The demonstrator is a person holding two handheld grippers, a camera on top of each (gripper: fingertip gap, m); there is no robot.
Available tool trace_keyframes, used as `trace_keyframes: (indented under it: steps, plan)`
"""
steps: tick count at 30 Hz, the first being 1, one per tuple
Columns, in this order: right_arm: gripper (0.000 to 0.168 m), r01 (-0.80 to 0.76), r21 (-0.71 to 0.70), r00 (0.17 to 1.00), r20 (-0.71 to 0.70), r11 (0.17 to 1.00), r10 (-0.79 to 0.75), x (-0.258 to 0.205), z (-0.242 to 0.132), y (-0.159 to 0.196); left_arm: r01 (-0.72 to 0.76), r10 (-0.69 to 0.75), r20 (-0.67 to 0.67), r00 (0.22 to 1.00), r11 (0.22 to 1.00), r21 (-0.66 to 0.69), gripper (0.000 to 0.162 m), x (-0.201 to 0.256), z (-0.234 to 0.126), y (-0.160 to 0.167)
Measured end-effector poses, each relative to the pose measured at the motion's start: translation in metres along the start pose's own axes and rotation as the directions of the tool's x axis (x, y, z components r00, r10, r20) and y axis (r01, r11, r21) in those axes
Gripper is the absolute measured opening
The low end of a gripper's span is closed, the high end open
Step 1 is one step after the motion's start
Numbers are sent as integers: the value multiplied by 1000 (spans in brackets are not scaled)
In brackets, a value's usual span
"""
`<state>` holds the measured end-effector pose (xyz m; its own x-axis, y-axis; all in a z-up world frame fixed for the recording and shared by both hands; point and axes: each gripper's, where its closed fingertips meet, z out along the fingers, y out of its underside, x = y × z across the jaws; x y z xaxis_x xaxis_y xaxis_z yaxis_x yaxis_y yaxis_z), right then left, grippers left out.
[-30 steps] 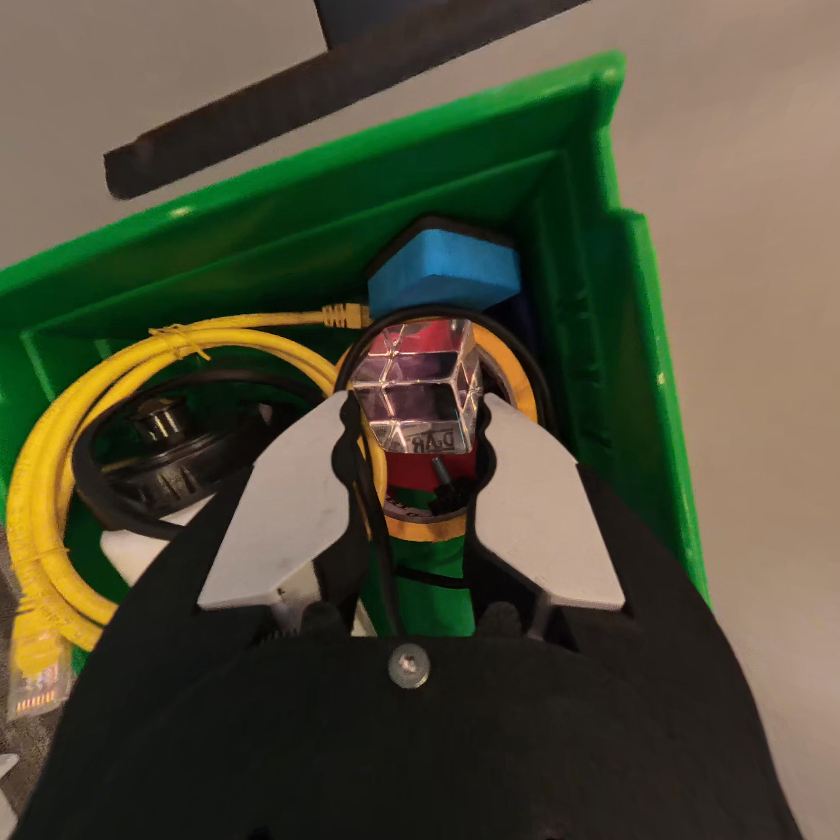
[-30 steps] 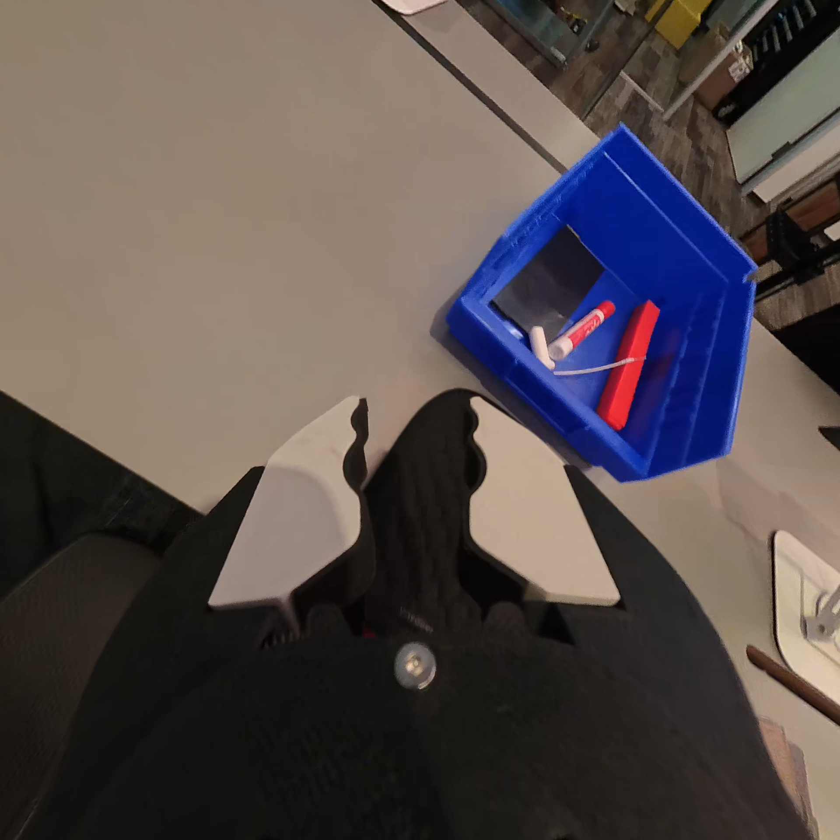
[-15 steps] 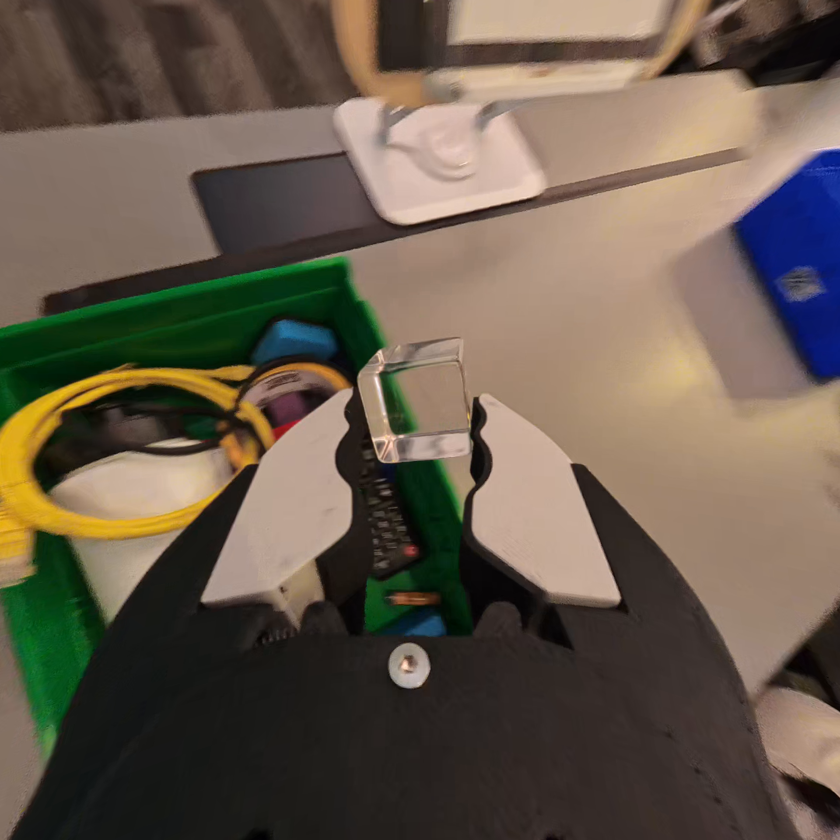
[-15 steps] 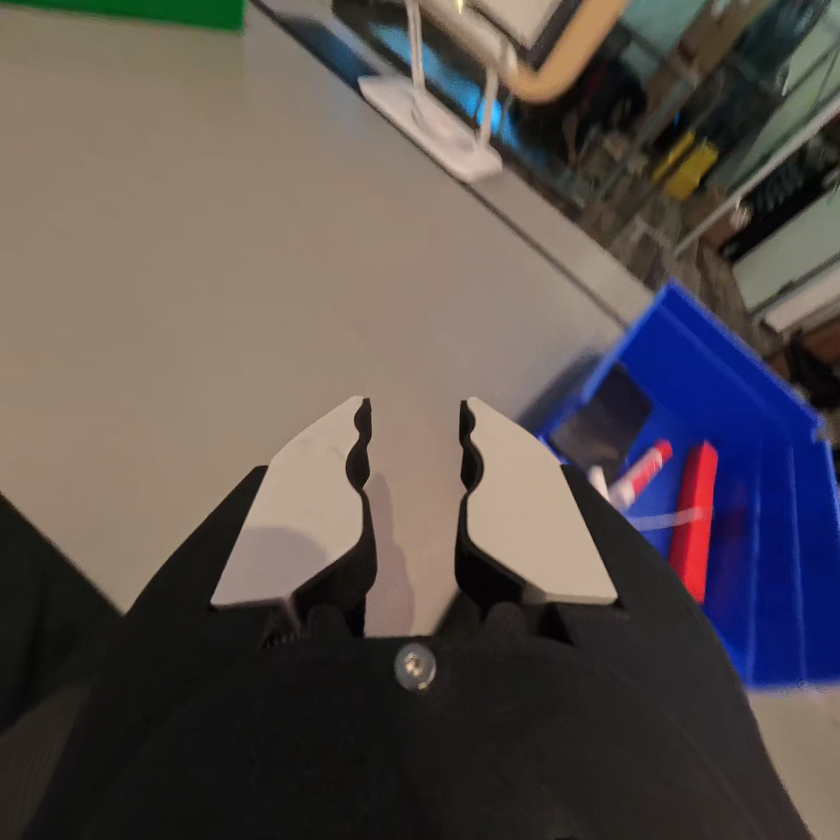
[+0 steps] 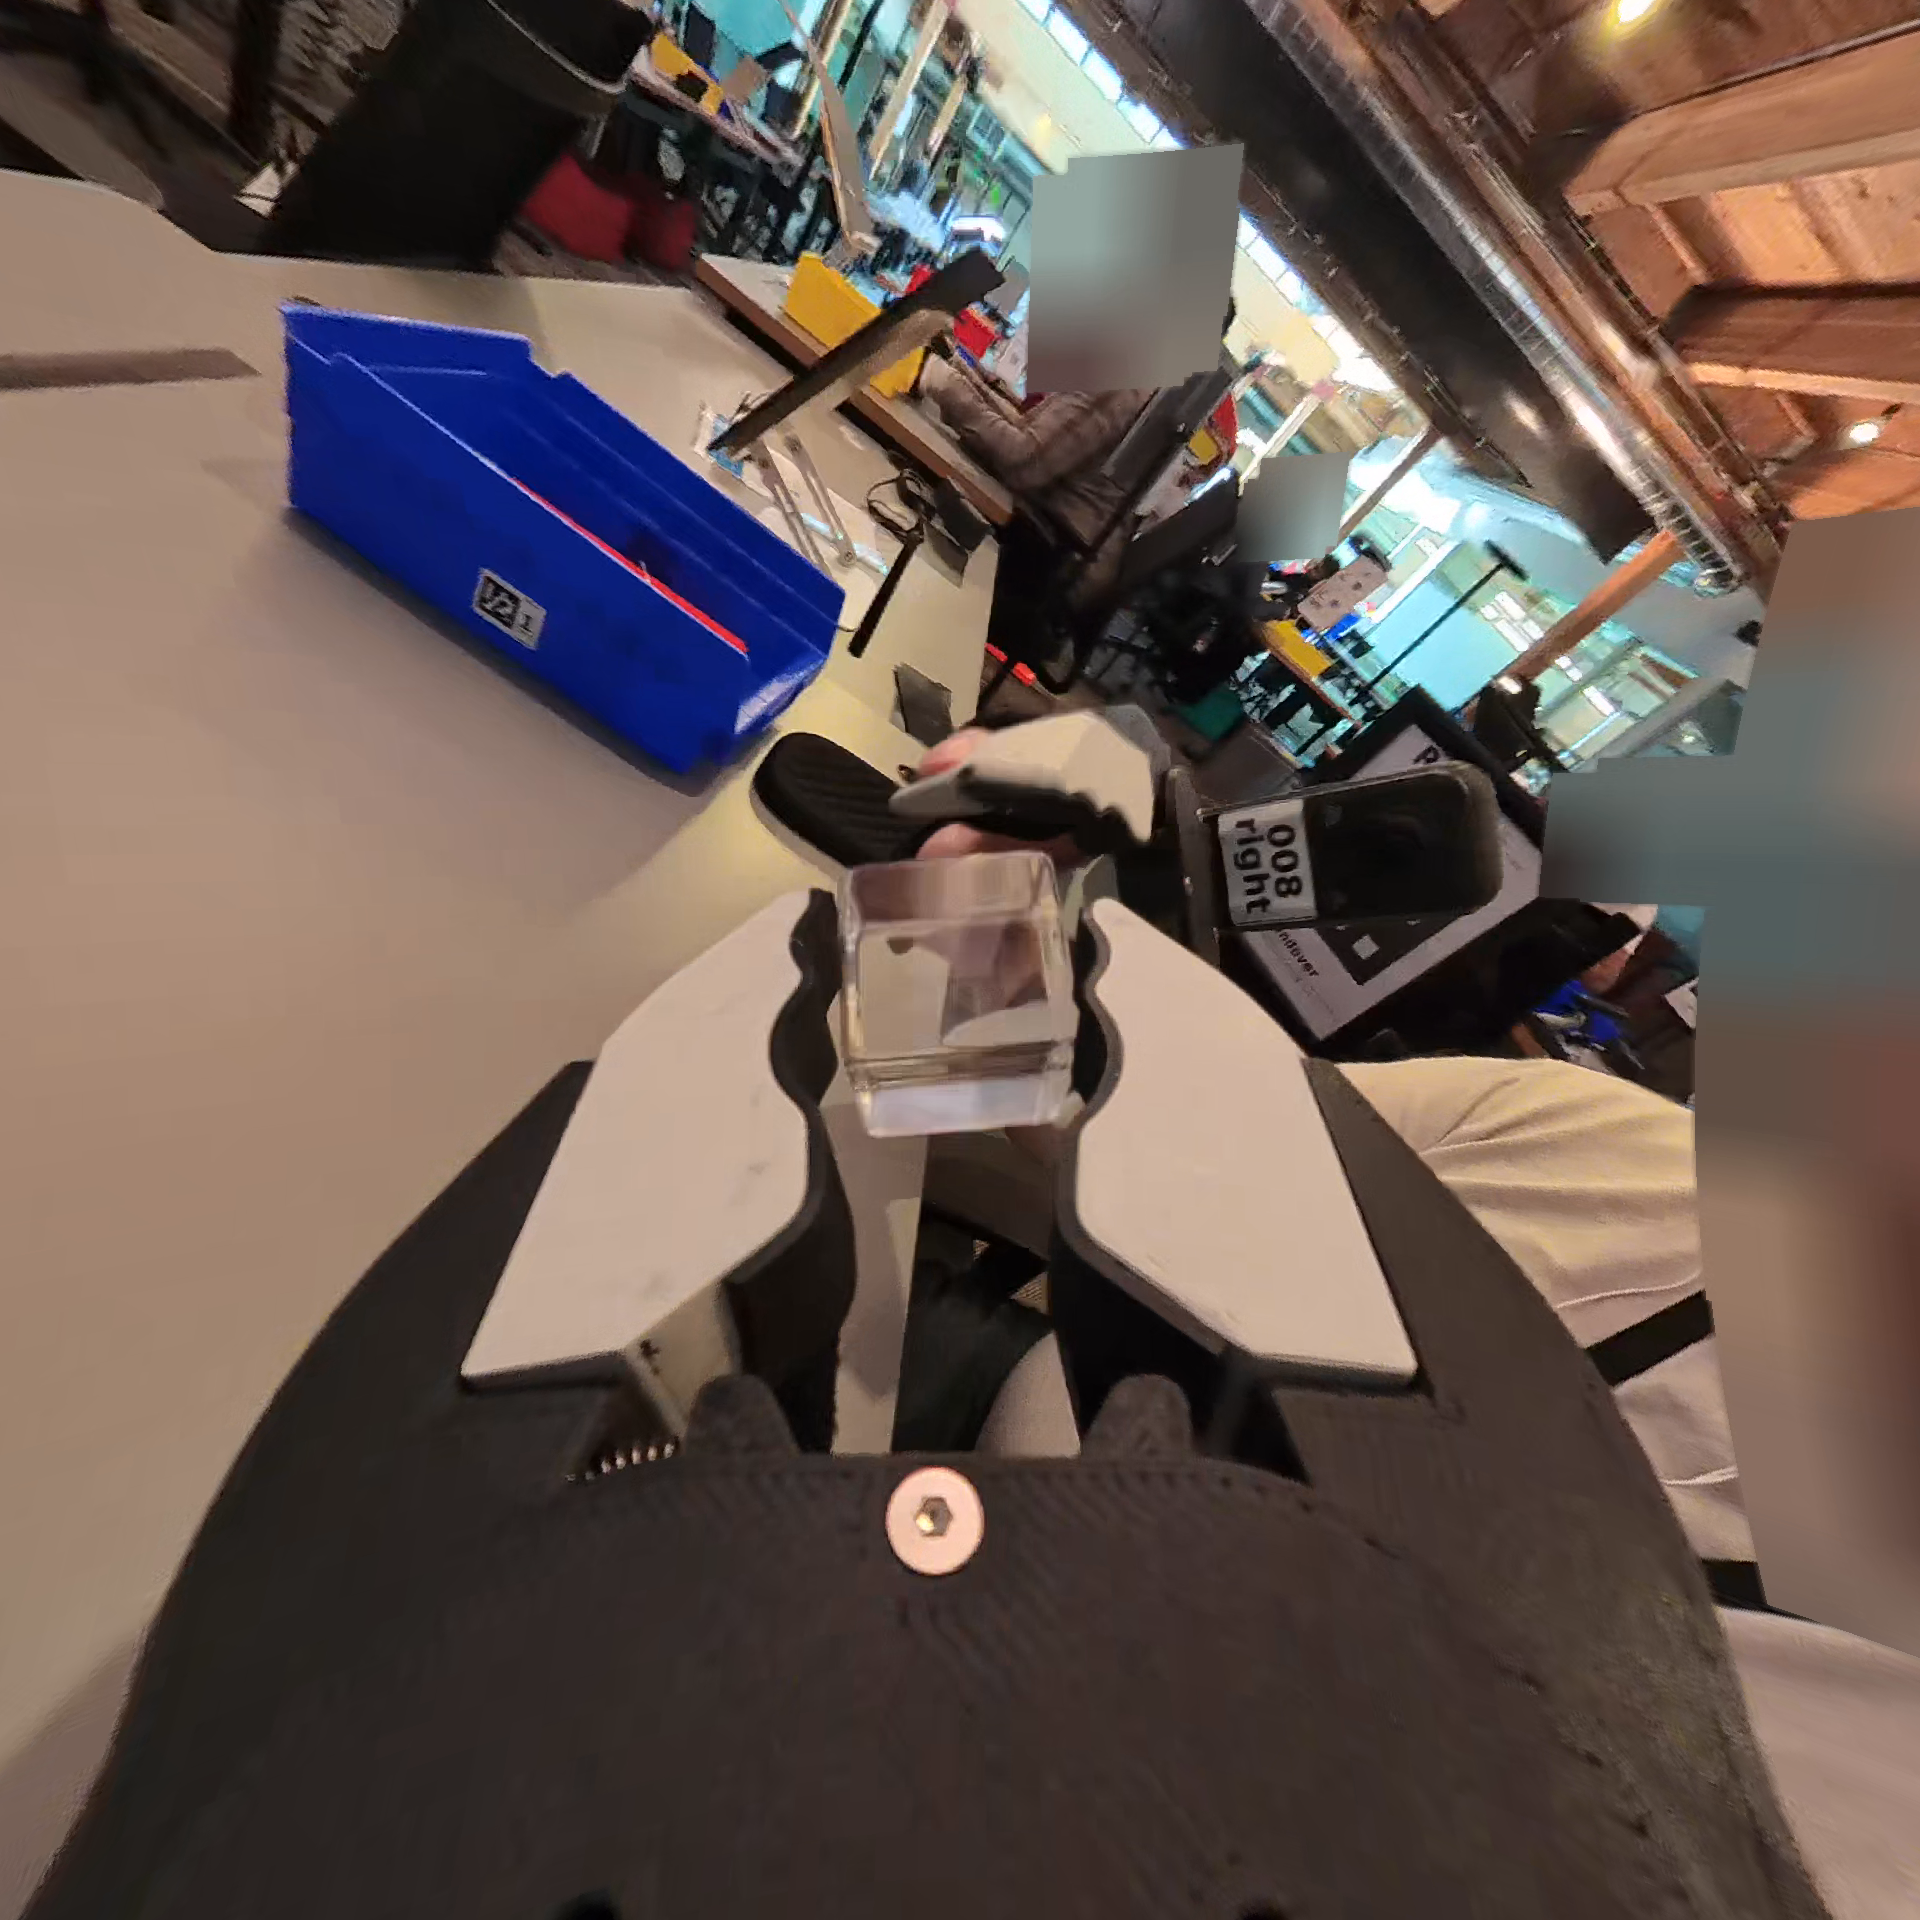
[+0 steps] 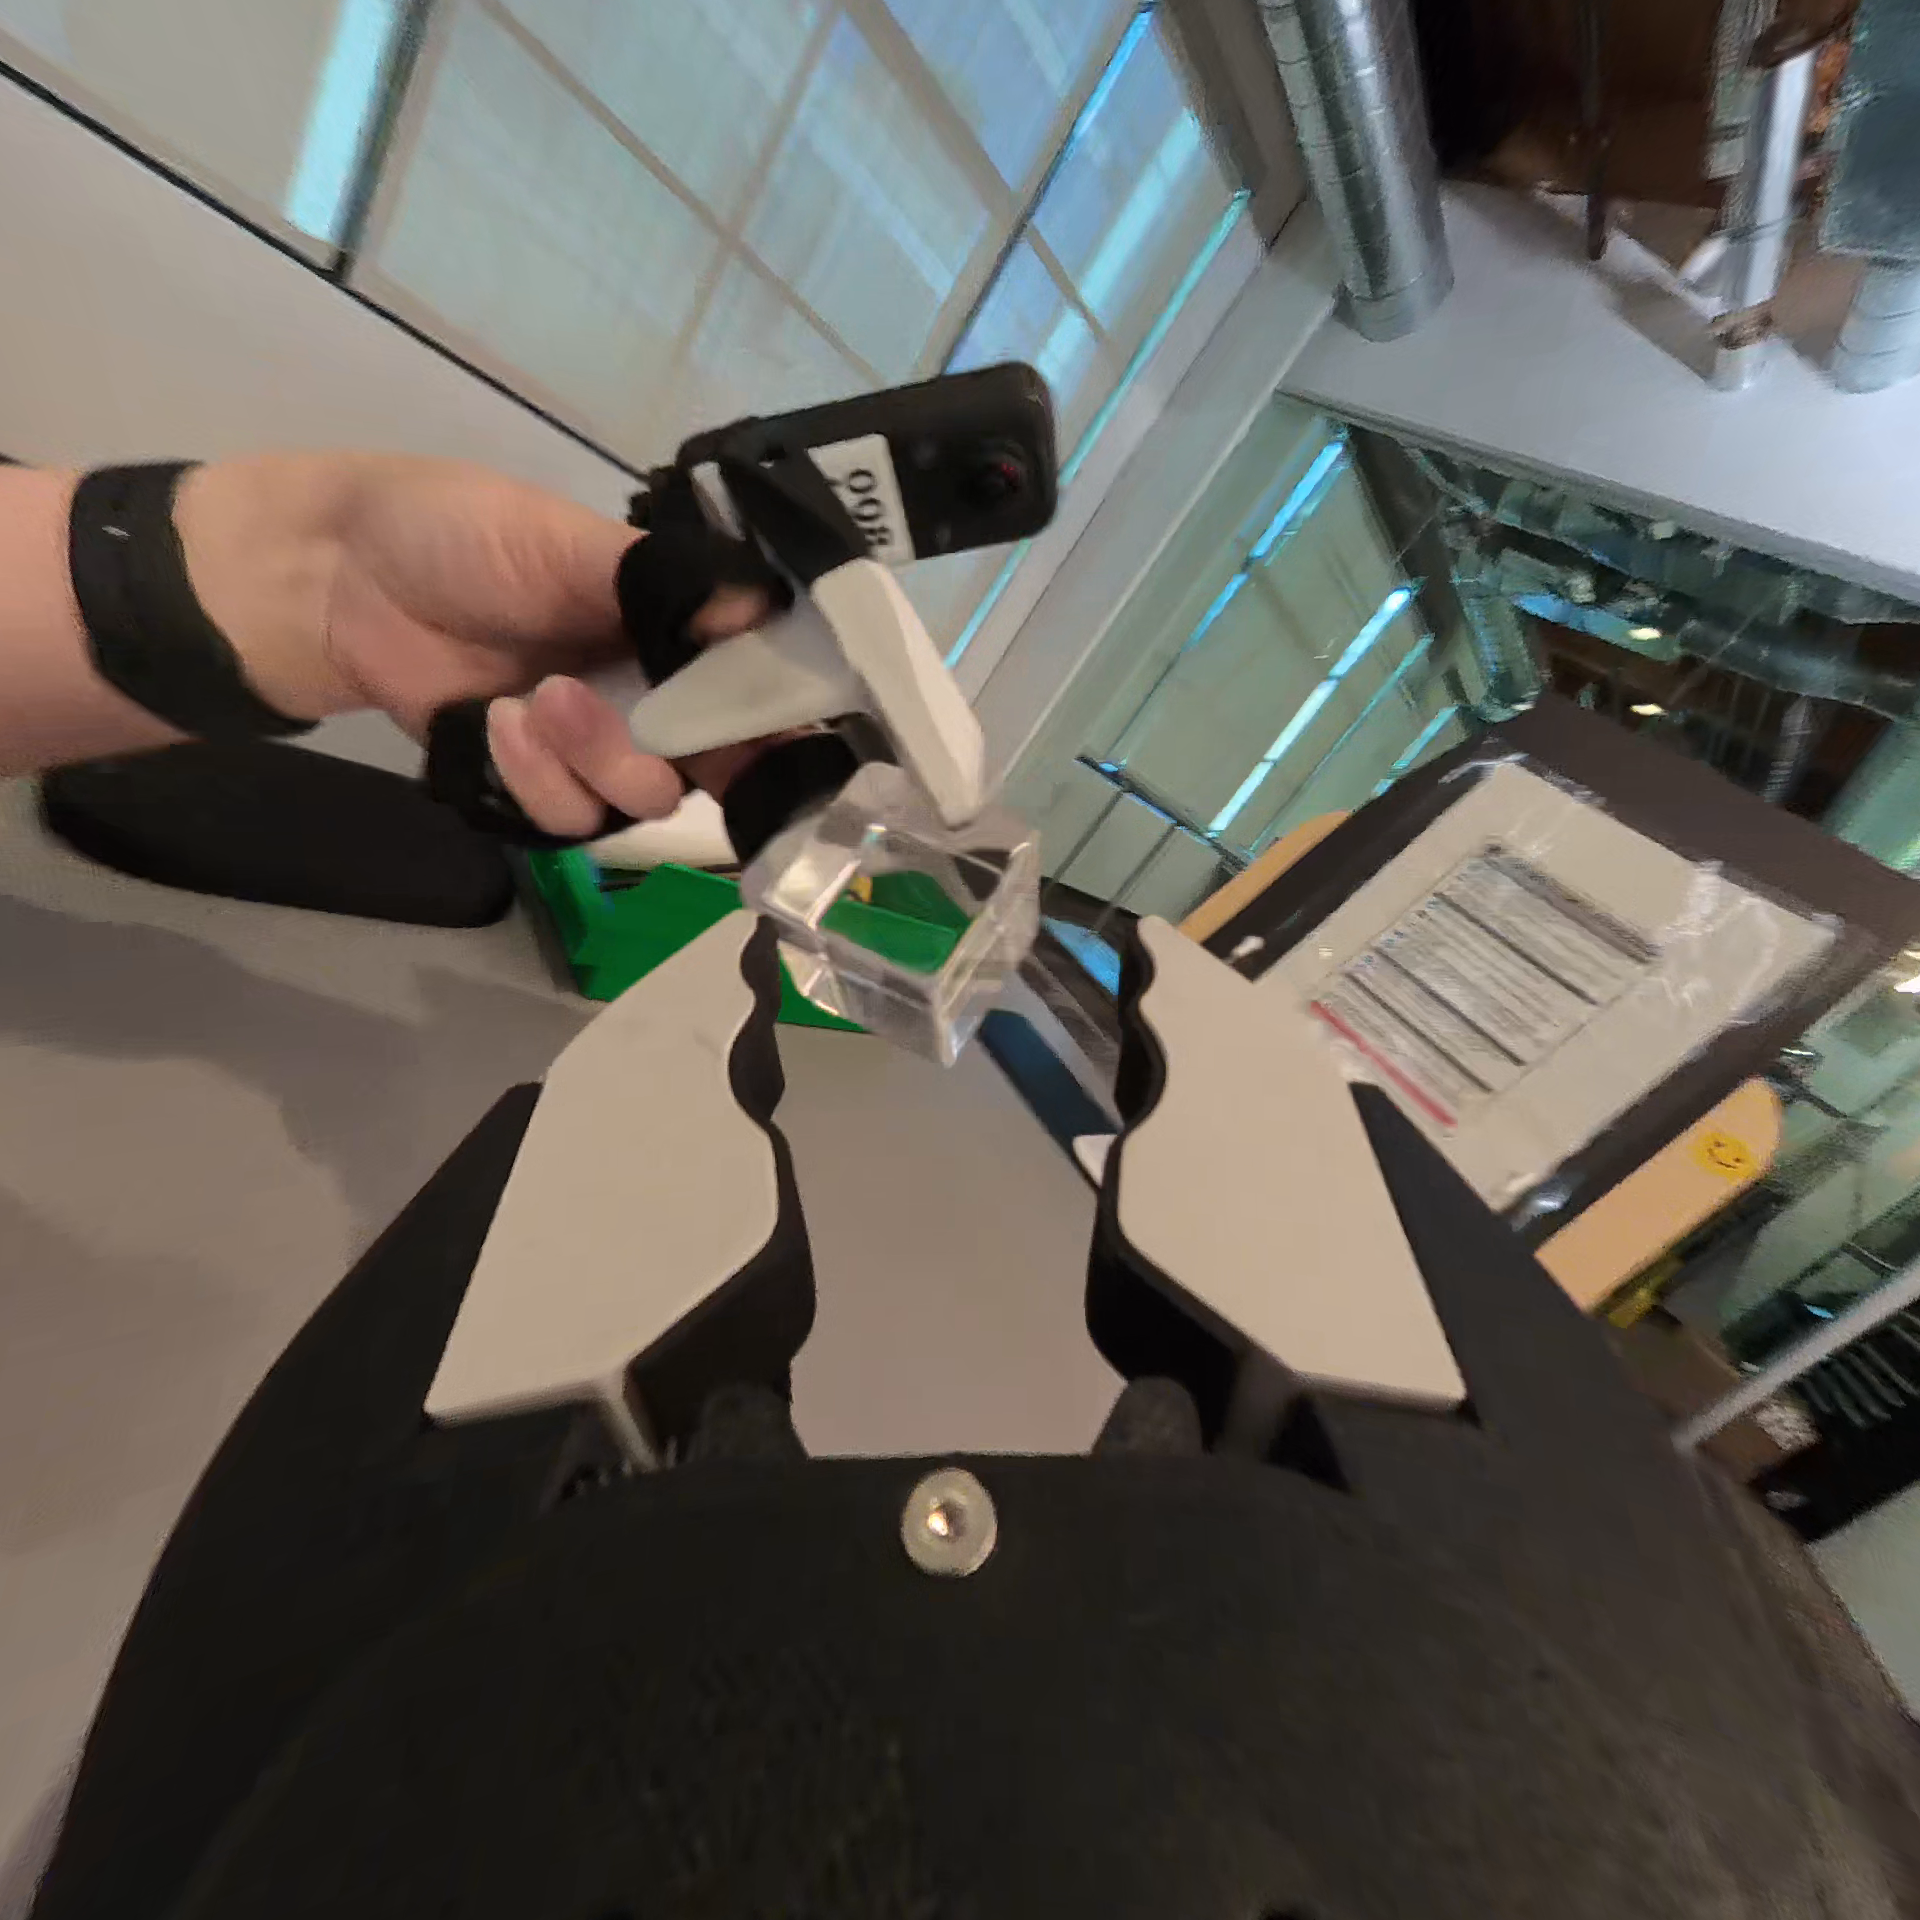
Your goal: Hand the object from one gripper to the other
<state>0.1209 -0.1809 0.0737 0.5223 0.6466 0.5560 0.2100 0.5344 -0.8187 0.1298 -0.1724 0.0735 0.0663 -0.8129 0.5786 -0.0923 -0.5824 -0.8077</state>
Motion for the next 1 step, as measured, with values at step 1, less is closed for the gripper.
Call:
trace_keyframes:
  steps: [1]
  plan:
    - [62, -25, -15, 999, 20, 1000, 25, -4, 0, 3, 6, -6, -14, 1000, 1000, 1, 43, 2, 4, 2]
